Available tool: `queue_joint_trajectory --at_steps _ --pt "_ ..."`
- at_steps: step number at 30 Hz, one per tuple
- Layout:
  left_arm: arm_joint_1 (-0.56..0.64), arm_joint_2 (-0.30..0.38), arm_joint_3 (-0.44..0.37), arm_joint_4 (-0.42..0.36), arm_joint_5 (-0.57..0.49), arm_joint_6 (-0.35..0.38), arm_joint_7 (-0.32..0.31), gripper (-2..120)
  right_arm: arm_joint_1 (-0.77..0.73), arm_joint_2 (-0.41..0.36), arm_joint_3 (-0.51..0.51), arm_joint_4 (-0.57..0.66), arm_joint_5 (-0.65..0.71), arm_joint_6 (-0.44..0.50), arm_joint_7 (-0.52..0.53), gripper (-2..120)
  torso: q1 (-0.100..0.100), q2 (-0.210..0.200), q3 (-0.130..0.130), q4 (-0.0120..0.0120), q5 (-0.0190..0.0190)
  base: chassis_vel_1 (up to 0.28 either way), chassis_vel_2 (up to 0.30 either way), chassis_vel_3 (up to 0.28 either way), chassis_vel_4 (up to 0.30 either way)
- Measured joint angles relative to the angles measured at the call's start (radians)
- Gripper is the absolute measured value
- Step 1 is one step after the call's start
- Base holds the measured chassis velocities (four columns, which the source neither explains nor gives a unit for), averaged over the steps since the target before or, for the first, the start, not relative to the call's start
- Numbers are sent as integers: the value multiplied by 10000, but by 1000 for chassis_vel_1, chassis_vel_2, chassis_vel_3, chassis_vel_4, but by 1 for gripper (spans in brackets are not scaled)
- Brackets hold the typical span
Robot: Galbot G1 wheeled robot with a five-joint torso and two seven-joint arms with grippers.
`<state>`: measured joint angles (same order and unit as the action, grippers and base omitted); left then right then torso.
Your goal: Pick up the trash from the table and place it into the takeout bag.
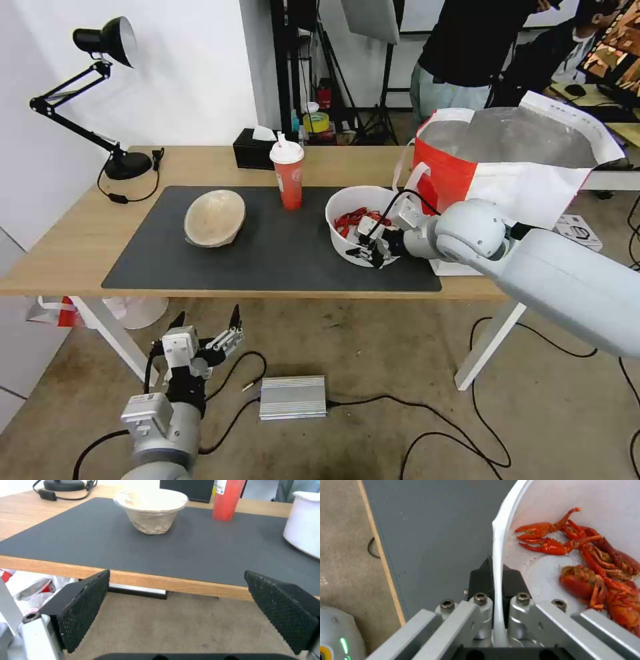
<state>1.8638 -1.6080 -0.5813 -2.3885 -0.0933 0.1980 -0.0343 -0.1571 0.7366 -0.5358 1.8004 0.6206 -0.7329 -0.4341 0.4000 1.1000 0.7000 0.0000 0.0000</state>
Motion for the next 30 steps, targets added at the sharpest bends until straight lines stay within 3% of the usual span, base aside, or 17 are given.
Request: queue_joint_trajectory --at_steps 30 --pt "134 0 179 -67 292 -111 3 99 351 -165 168 630 205 2 -32 0 0 0 0 -1 0 0 0 0 0"
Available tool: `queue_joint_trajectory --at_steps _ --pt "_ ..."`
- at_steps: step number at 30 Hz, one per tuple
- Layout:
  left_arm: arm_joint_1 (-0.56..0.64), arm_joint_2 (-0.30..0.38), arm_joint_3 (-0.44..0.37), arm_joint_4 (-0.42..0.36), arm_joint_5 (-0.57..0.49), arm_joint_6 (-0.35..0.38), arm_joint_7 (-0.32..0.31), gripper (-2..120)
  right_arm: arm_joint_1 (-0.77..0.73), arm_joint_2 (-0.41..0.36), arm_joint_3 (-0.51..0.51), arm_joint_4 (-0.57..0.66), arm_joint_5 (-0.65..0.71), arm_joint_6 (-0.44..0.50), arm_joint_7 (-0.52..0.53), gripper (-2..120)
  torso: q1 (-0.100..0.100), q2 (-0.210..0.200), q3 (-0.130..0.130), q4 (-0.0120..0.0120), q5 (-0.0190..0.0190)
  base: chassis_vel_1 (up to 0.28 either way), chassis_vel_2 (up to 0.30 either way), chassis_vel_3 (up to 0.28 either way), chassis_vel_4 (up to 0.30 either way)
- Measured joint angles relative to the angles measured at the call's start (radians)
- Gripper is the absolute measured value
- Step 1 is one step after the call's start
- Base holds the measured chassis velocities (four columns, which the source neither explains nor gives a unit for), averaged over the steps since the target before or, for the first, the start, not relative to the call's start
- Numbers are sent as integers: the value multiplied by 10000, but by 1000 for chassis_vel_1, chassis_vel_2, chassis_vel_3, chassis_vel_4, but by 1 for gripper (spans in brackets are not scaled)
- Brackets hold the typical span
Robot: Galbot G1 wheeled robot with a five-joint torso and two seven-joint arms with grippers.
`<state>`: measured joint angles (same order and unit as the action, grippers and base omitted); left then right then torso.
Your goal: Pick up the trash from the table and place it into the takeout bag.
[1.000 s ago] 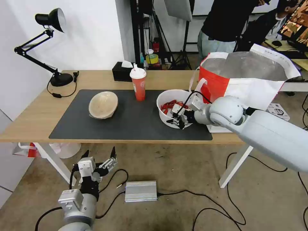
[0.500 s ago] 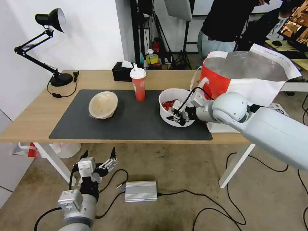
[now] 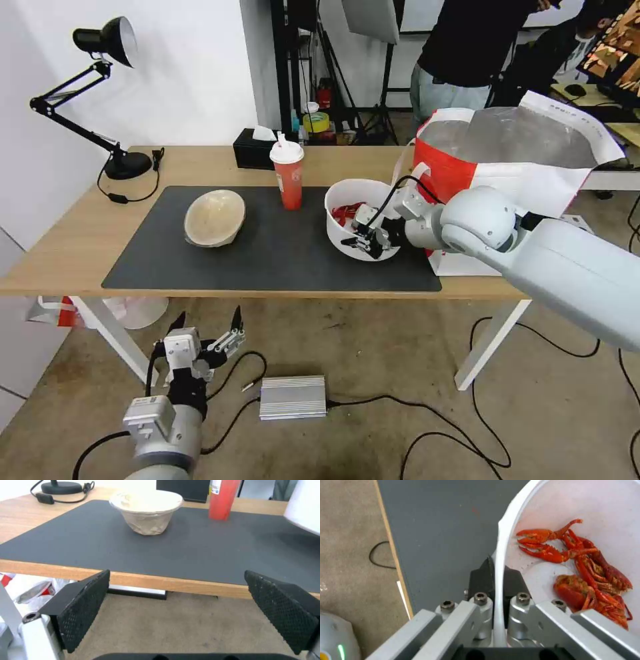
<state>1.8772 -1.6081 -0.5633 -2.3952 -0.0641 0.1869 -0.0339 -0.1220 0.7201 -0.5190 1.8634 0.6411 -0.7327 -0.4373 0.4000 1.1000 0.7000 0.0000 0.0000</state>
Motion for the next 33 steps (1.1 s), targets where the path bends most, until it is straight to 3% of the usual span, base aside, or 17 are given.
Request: queue_joint_trajectory --at_steps 12,17,21,23,33 --pt "-29 0 4 73 10 -8 -20 98 255 41 -81 274 81 0 -22 0 0 0 0 0 0 0 0 0 0" --pt "-8 0 3 67 2 -20 -24 103 405 52 -97 349 106 2 -22 0 -1 0 0 0 0 0 0 0 0" --pt "-23 0 1 55 -10 -24 -28 97 530 52 -124 439 180 3 -47 0 -1 0 0 0 0 0 0 0 0" --pt "-25 0 2 54 -14 -26 -33 101 573 81 -121 482 230 4 -48 0 -1 0 0 0 0 0 0 0 0" --pt "-34 0 -33 54 -53 -33 -53 99 795 154 -134 609 355 3 -49 0 0 0 0 0 0 0 0 0 0"
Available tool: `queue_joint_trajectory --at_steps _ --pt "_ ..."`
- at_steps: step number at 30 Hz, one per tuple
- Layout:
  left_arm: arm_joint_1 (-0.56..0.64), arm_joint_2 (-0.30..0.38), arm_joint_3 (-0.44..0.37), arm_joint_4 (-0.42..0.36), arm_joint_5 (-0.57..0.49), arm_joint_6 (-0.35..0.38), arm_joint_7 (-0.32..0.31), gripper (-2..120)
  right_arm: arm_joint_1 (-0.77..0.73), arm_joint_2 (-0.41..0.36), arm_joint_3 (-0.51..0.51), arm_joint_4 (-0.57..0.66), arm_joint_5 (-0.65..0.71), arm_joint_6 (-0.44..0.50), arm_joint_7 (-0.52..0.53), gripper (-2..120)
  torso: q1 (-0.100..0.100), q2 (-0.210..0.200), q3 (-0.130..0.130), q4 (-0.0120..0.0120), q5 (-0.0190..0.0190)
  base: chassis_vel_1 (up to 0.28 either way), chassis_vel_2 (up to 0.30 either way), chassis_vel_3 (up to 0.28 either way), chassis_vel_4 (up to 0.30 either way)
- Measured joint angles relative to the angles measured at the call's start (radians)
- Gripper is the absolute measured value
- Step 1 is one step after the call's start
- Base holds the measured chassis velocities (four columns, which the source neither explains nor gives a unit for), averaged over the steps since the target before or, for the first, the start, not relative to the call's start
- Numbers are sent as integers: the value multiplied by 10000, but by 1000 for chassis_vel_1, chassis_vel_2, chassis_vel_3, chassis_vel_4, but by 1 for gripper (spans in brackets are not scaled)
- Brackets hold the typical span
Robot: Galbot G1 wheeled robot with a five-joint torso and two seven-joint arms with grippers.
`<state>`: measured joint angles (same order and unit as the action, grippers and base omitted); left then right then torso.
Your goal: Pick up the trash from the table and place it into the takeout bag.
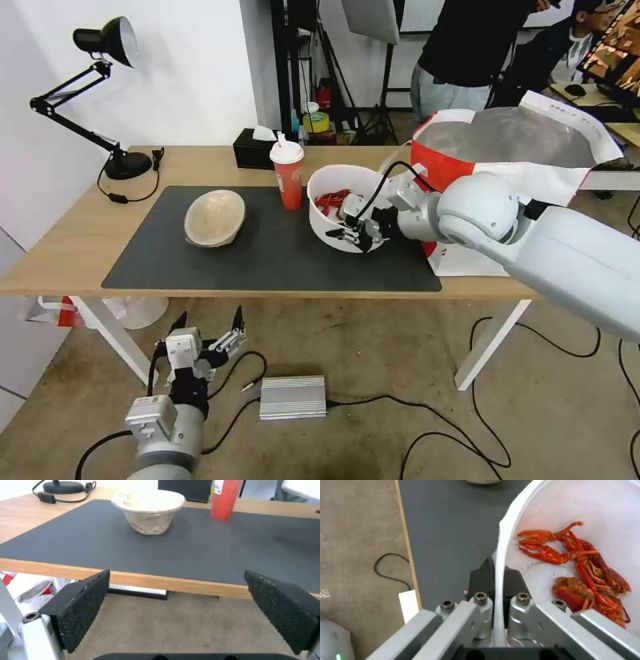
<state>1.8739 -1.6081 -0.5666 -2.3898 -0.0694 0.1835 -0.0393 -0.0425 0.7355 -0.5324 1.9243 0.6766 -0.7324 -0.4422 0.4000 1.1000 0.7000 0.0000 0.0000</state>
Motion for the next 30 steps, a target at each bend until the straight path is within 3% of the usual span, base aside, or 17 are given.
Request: queue_joint_trajectory --at_steps 30 --pt "28 0 8 -67 22 -32 -14 99 785 29 -83 204 504 3 75 0 0 0 0 0 1 0 0 0 0"
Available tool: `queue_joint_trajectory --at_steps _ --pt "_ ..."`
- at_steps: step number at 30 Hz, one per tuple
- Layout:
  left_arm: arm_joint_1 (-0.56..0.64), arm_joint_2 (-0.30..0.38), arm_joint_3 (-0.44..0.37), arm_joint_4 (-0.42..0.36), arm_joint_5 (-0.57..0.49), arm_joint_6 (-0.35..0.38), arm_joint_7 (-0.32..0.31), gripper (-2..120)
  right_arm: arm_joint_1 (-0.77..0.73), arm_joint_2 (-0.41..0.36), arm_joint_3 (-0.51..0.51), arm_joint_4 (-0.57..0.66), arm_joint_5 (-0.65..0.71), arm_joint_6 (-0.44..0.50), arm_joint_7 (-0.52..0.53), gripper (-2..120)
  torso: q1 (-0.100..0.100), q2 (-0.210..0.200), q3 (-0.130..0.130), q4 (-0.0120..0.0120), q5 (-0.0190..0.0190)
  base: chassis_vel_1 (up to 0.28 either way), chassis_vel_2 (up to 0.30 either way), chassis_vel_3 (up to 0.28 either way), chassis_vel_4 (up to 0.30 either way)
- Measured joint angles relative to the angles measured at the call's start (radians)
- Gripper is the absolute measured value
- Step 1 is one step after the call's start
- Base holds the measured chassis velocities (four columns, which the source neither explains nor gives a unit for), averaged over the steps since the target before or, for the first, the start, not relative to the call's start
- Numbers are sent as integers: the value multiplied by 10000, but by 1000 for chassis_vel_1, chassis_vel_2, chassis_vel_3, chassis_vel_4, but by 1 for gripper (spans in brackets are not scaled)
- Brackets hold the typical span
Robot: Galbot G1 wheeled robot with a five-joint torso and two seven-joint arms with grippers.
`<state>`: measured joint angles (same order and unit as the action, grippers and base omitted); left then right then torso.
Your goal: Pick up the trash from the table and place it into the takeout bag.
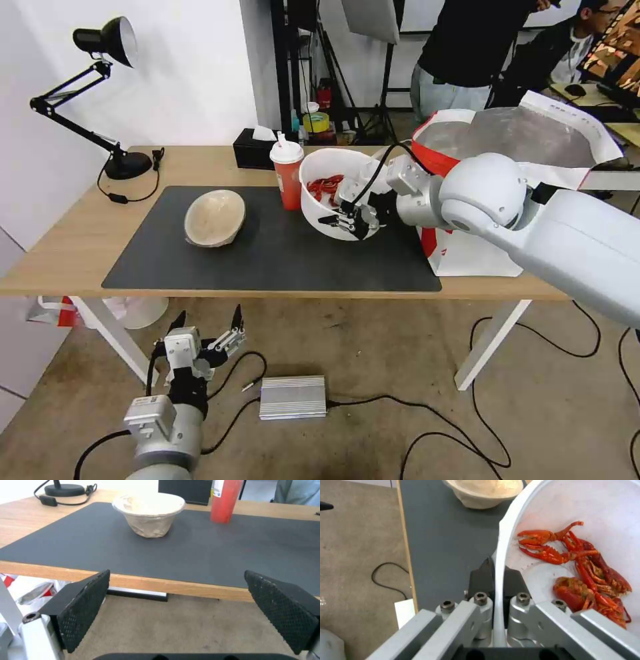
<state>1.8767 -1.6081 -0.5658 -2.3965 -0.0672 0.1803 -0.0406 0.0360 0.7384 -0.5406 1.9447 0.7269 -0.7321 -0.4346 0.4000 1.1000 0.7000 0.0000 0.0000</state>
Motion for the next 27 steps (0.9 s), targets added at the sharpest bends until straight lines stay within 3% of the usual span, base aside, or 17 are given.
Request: queue_joint_trajectory --at_steps 27 --pt "-49 0 -38 62 -141 -161 18 100 884 345 -378 -201 326 -4 58 0 0 0 0 0 0 0 0 0 0"
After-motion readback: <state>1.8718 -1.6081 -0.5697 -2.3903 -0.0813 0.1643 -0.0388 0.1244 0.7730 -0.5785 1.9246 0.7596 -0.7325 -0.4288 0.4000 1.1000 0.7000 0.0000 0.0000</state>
